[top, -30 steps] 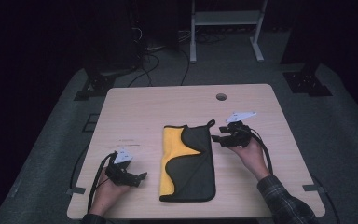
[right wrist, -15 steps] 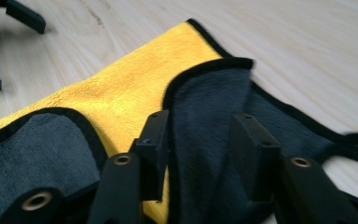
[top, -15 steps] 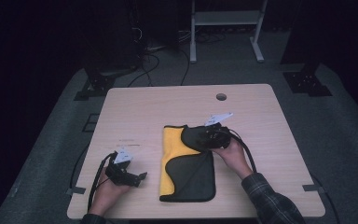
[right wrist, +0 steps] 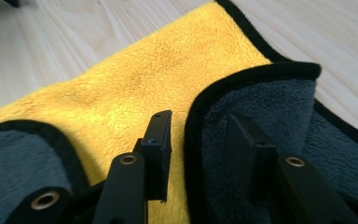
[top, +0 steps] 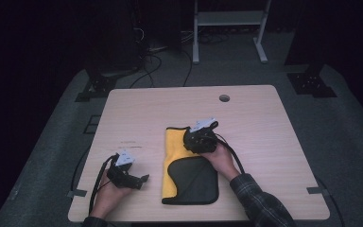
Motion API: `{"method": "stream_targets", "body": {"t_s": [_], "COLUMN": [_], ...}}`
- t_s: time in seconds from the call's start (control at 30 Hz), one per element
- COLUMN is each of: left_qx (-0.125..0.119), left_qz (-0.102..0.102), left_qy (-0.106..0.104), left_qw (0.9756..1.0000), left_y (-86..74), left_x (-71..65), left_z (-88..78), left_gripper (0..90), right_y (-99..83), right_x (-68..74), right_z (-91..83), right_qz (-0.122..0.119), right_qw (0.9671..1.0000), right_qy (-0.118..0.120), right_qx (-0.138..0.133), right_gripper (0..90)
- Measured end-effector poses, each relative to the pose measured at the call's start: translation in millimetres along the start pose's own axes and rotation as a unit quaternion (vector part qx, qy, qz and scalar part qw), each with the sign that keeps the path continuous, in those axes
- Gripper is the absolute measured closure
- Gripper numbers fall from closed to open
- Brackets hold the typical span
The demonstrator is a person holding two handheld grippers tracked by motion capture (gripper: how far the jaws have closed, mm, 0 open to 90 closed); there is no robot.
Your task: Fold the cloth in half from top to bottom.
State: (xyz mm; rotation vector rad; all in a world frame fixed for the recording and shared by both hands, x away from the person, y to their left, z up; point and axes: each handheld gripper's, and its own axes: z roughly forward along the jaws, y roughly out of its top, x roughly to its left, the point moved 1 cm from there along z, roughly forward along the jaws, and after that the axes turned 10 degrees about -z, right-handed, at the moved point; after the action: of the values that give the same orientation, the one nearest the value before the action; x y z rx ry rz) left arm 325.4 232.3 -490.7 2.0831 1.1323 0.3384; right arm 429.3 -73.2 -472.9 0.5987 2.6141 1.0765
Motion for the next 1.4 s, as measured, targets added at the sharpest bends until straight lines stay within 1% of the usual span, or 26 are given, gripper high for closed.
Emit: {"method": "stream_targets", "body": {"t_s": [0.03,0.07,0.1,0.13,0.17,0.2,0.27,0.3,0.37,0.5,0.6,0.7,0.8,0.87,0.97,1.07,1.1,1.13,1.17,1.2,1.27,1.3,1.33,1.4], "left_qx": [0.000,0.000,0.000,0.001,0.001,0.000,0.000,0.000,0.000,0.000,0.000,0.000,0.000,0.000,0.000,0.000,0.000,0.000,0.000,0.000,0.000,0.000,0.000,0.000], "left_qz": [0.000,0.000,0.000,0.000,0.000,0.000,0.000,0.000,0.000,0.000,0.000,0.000,0.000,0.000,0.000,0.000,0.000,0.000,0.000,0.000,0.000,0.000,0.000,0.000], "left_qy": [0.000,0.000,0.000,0.000,0.000,0.000,0.000,0.000,0.000,0.000,0.000,0.000,0.000,0.000,0.000,0.000,0.000,0.000,0.000,0.000,0.000,0.000,0.000,0.000], "left_qw": [1.0000,1.0000,1.0000,1.0000,1.0000,1.0000,1.0000,1.0000,1.0000,1.0000,1.0000,1.0000,1.0000,1.0000,1.0000,1.0000,1.0000,1.0000,1.0000,1.0000,1.0000,1.0000,1.0000,1.0000], "left_y": [0.0,0.0,0.0,0.1,0.1,0.0,0.0,0.0,0.0,0.0,0.0,0.0,0.0,0.0,0.0,0.0,0.0,0.0,0.0,0.0,0.0,0.0,0.0,0.0], "left_x": [0.0,0.0,0.0,0.0,0.0,0.0,0.0,0.0,0.0,0.0,0.0,0.0,0.0,0.0,0.0,0.0,0.0,0.0,0.0,0.0,0.0,0.0,0.0,0.0], "left_z": [0.0,0.0,0.0,-0.1,-0.2,0.0,0.0,0.0,0.0,0.0,0.0,0.0,0.0,0.0,0.0,0.0,0.0,0.0,0.0,0.0,0.0,0.0,0.0,0.0], "left_gripper": [0.0,0.0,0.0,0.0,0.0,0.0,0.0,0.0,0.0,0.0,0.0,0.0,0.0,0.0,0.0,0.0,0.0,0.0,0.0,0.0,0.0,0.0,0.0,0.0], "right_y": [0.0,-0.2,-0.2,-0.4,-1.1,-1.3,-1.7,-2.1,-1.7,0.3,0.2,-2.7,-10.1,-15.6,-24.1,-33.3,-35.3,-38.4,-41.0,-43.3,-44.4,-45.7,-45.4,-43.6], "right_x": [0.1,0.3,0.3,0.5,-0.3,-0.3,-0.1,-0.2,-1.0,-7.1,-16.8,-27.0,-41.0,-48.4,-56.4,-63.5,-64.9,-66.8,-69.3,-71.8,-72.8,-73.3,-72.6,-70.2], "right_z": [1.8,3.4,3.4,3.9,4.2,3.8,3.3,2.0,-0.2,-10.8,-22.7,-31.6,-39.6,-41.5,-41.0,-36.5,-35.5,-34.8,-35.6,-37.3,-39.1,-46.5,-49.0,-56.1], "right_qz": [-0.002,-0.005,-0.005,-0.004,-0.005,-0.007,-0.011,-0.015,-0.015,-0.006,0.004,0.019,0.040,0.053,0.064,0.076,0.074,0.071,0.073,0.081,0.085,0.081,0.083,0.083], "right_qw": [1.0000,1.0000,1.0000,0.9999,0.9999,0.9999,0.9998,0.9997,0.9996,0.9994,0.9987,0.9978,0.9964,0.9956,0.9947,0.9933,0.9927,0.9910,0.9900,0.9893,0.9887,0.9887,0.9888,0.9903], "right_qy": [-0.001,-0.007,-0.007,-0.010,-0.011,-0.012,-0.015,-0.020,-0.022,-0.030,-0.042,-0.056,-0.065,-0.071,-0.078,-0.087,-0.096,-0.113,-0.120,-0.120,-0.123,-0.125,-0.123,-0.111], "right_qx": [0.002,0.004,0.004,0.004,0.002,0.002,0.003,0.003,0.000,-0.018,-0.027,-0.032,-0.036,-0.032,-0.025,-0.005,0.002,0.013,0.016,0.013,0.013,0.009,0.007,-0.007], "right_gripper": [62.3,64.5,64.5,67.8,75.4,78.8,80.4,84.2,84.6,84.7,84.7,84.7,84.5,84.4,84.1,81.3,81.2,78.2,77.1,77.1,77.1,76.5,76.1,74.3]}}
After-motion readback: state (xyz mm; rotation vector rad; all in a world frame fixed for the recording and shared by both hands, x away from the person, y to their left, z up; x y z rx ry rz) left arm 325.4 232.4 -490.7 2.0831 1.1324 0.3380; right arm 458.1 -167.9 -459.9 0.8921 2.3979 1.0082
